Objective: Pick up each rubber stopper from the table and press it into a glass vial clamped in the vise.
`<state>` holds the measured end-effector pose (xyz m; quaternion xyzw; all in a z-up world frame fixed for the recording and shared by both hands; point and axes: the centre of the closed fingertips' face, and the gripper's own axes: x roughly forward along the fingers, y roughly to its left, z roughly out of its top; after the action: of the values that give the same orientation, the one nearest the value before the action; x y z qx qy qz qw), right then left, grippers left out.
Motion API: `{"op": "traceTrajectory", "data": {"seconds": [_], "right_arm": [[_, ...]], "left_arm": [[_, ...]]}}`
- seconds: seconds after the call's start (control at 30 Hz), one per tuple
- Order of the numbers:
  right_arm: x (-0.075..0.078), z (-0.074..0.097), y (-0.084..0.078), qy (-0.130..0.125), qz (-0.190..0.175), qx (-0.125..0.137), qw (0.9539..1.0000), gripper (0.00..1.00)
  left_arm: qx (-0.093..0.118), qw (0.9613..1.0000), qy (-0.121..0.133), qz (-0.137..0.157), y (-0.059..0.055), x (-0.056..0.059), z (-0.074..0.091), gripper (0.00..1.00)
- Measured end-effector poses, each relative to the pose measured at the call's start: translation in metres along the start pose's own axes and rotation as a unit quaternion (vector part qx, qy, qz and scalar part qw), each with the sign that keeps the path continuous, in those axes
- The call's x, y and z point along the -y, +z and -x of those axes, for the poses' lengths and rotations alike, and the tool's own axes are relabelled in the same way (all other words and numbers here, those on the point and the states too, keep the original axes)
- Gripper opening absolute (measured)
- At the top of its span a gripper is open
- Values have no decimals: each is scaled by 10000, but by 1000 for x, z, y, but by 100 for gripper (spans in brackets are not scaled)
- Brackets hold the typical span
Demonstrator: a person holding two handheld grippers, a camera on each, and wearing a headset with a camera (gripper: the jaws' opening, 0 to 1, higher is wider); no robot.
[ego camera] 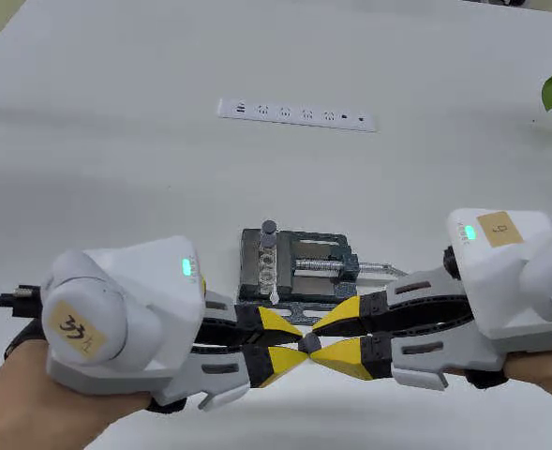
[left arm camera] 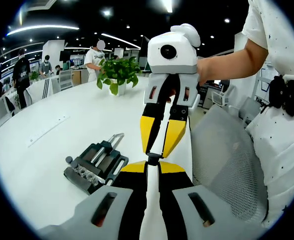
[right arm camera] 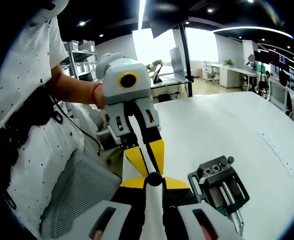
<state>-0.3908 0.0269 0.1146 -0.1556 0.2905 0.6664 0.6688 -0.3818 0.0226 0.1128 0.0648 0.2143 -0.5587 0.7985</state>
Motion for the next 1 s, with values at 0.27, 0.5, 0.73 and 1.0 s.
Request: {"op": "traceTrajectory", "data": {"seconds": [0.27,0.5,0.73,1.0], "right_arm": [[0,1,2,-20,16,-13,10000,6],[1,2,1,-5,3,-53,10000,5],[-1,1,0,31,-15,-114,9999,5],[-2,1,-1,70,30,-240,9997,5]], "left_arm": [[1,10000,2,-4,2,0,1,4],[40,10000,-2,-62,3,0,1,4],[75,9999,-4,-117,2,2,1,5],[191,9996,199,-21,3,-6,9,14]]}}
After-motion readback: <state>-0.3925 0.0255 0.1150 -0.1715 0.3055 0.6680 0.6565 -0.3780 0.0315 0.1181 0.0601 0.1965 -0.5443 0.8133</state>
